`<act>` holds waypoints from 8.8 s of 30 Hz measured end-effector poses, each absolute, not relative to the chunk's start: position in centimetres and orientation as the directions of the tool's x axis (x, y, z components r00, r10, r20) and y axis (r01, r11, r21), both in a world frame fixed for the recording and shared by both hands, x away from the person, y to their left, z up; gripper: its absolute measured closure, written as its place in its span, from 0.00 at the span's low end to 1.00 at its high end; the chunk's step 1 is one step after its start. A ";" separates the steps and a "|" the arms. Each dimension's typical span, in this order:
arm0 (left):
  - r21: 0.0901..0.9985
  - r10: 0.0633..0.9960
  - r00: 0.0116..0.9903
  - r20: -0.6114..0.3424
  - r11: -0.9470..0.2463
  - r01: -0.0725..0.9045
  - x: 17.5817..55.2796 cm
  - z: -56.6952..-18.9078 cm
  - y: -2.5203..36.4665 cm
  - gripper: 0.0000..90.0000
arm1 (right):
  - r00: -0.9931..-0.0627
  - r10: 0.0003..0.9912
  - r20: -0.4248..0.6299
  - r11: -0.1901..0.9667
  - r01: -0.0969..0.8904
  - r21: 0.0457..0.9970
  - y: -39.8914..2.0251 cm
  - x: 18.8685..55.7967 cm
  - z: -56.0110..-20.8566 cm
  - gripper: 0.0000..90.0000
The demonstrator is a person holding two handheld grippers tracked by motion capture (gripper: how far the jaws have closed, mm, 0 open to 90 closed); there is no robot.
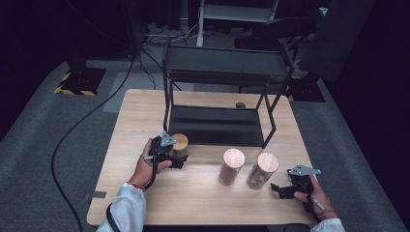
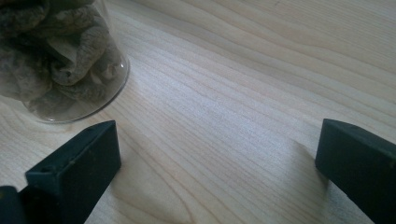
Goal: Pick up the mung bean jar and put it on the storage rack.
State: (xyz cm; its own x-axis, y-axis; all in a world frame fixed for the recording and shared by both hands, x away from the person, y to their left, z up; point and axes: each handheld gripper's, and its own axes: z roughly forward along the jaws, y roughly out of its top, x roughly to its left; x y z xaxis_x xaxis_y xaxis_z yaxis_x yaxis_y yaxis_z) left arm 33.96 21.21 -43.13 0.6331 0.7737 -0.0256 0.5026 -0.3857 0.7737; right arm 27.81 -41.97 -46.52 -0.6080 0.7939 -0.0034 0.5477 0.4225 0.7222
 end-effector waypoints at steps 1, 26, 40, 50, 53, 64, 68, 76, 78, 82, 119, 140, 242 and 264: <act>0.775 0.774 0.633 -0.026 -0.384 0.501 34.0 -43.2 21.1 0.02 | -0.608 0.794 -0.003 0.423 0.548 0.722 -42.0 27.8 -46.5 0.00; 0.787 0.826 0.562 -0.032 -0.326 0.524 34.5 -43.5 19.2 0.18 | -0.608 0.794 -0.004 0.423 0.547 0.722 -42.0 27.8 -46.5 0.00; 0.779 0.834 0.552 -0.014 -0.337 0.529 34.7 -43.4 19.0 0.27 | -0.608 0.794 -0.004 0.423 0.547 0.722 -42.0 27.8 -46.5 0.00; 0.781 0.835 0.550 -0.011 -0.337 0.527 34.6 -43.5 19.0 0.27 | -0.608 0.794 -0.004 0.423 0.547 0.722 -42.0 27.8 -46.5 0.00; 0.779 0.836 0.549 -0.007 -0.339 0.527 34.6 -43.4 18.9 0.27 | -0.608 0.794 -0.004 0.423 0.547 0.722 -42.0 27.8 -46.5 0.00; 0.774 0.838 0.546 0.007 -0.350 0.528 34.5 -43.1 18.7 0.28 | -0.608 0.794 -0.004 0.423 0.548 0.722 -42.0 27.8 -46.5 0.00; 0.777 0.836 0.549 0.003 -0.348 0.525 34.4 -43.0 18.7 0.28 | -0.608 0.794 -0.004 0.423 0.547 0.722 -42.0 27.8 -46.5 0.00; 0.776 0.831 0.557 0.007 -0.355 0.521 34.1 -42.5 18.3 0.28 | -0.608 0.794 -0.003 0.423 0.548 0.722 -42.0 27.8 -46.5 0.00; 0.779 0.830 0.558 0.006 -0.354 0.518 34.0 -42.2 18.3 0.28 | -0.608 0.794 -0.003 0.423 0.548 0.722 -42.0 27.8 -46.5 0.00; 0.781 0.826 0.564 0.001 -0.353 0.516 34.0 -41.9 18.2 0.28 | -0.608 0.794 -0.003 0.423 0.548 0.722 -42.0 27.8 -46.5 0.00; 0.787 0.826 0.563 0.000 -0.347 0.510 36.5 -38.2 15.7 0.28 | -0.607 0.795 -0.003 0.422 0.548 0.722 -41.9 27.8 -46.5 0.00; 0.795 0.830 0.557 0.000 -0.338 0.503 39.0 -38.0 13.5 0.28 | -0.607 0.795 -0.003 0.422 0.548 0.722 -41.9 27.8 -46.5 0.00; 0.724 0.851 0.510 0.126 -0.431 0.539 42.4 -39.7 10.1 0.03 | -0.607 0.795 -0.003 0.422 0.548 0.722 -42.0 27.8 -46.5 0.00; 0.708 0.762 0.561 0.324 -0.589 0.390 37.4 -39.0 9.2 0.03 | -0.607 0.795 -0.003 0.422 0.548 0.722 -42.0 27.8 -46.5 0.00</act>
State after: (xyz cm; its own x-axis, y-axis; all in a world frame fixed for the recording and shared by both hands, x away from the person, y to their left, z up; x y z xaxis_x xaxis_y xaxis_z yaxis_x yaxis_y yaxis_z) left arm 37.44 9.23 -39.01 0.5609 0.7618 0.3243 0.3901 -0.5886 0.7080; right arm 27.79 -41.95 -46.52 -0.6069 0.7948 -0.0033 0.5482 0.4215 0.7224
